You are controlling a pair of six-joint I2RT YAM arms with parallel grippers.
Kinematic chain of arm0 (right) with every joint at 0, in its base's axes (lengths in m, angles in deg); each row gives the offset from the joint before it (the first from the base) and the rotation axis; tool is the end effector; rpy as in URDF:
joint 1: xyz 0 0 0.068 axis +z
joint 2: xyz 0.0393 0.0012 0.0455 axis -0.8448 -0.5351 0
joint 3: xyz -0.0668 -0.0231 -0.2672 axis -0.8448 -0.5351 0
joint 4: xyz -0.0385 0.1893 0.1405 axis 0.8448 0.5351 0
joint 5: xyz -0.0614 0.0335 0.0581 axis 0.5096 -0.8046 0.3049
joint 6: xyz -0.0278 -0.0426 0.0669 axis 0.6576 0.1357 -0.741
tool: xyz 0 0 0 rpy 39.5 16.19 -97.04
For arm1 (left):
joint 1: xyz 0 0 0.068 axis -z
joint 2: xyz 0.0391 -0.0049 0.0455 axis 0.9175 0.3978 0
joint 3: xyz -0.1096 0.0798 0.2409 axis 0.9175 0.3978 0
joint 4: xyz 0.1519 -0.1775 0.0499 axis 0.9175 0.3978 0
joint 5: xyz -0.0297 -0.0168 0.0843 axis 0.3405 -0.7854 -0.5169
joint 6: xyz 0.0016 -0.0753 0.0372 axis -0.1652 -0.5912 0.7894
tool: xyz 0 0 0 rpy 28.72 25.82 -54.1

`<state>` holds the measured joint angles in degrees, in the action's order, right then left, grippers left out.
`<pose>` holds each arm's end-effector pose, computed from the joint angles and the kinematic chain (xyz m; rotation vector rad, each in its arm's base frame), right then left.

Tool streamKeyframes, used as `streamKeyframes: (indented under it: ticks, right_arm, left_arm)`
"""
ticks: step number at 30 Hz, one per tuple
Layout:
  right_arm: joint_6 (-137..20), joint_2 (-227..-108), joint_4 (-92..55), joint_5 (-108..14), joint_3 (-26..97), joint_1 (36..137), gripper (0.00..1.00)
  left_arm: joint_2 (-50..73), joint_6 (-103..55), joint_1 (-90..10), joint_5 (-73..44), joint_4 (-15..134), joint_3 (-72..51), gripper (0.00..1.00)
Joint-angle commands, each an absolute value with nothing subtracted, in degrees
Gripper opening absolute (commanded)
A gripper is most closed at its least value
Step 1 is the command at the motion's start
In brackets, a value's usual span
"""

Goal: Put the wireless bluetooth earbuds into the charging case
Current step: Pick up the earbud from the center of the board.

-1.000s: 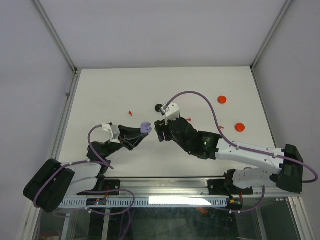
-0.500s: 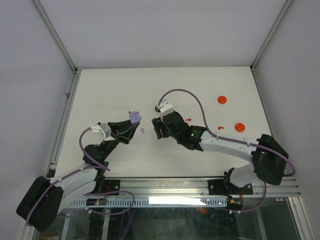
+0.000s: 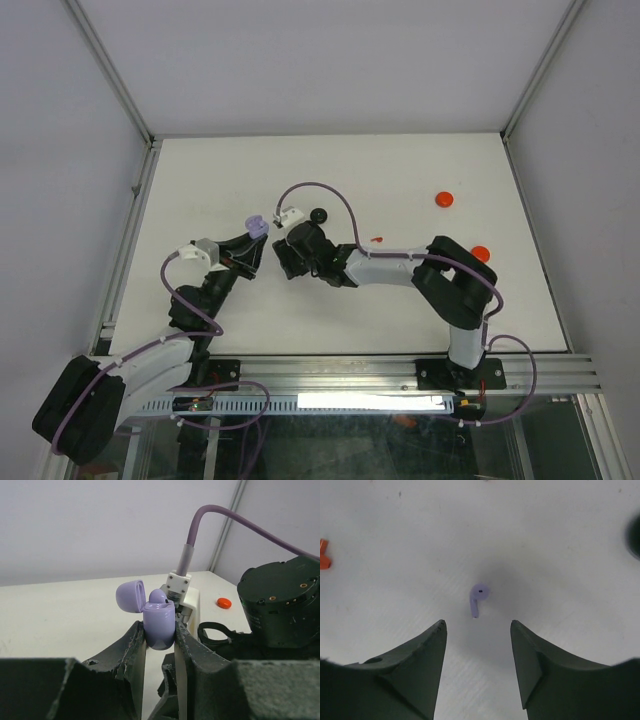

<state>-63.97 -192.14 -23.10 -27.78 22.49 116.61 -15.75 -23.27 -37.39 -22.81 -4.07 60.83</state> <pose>0.2231 0.3429 0.1739 -0.7994 2.1274 0.4549 0.1534 -0.0857 0.2361 0.2004 1.2664 -0.6056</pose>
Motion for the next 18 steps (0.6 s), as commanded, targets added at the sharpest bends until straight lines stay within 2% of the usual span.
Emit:
streamKeyframes:
  ticks: [1, 11, 15, 18]
  right_arm:
    - [-63.42, -195.86, -27.86, -28.95, 28.01, 116.45, 0.55]
    - [-64.45, -204.12, -26.75, -26.29, 33.6, 116.45, 0.43]
    - [-65.02, -204.19, -24.95, -24.98, 33.29, 116.46, 0.32]
    - [-65.79, -202.21, -23.85, -24.07, 31.0, 116.45, 0.28]
  left_arm:
    - [-14.74, -23.11, -37.47, -26.13, -5.7, 65.62, 0.05]
    - [-15.08, -22.45, -37.47, -25.78, -4.66, 65.27, 0.07]
    - [-15.21, -22.47, -37.47, -25.67, -4.61, 65.26, 0.06]
    - [-15.36, -22.52, -37.47, -25.48, -4.53, 65.21, 0.07]
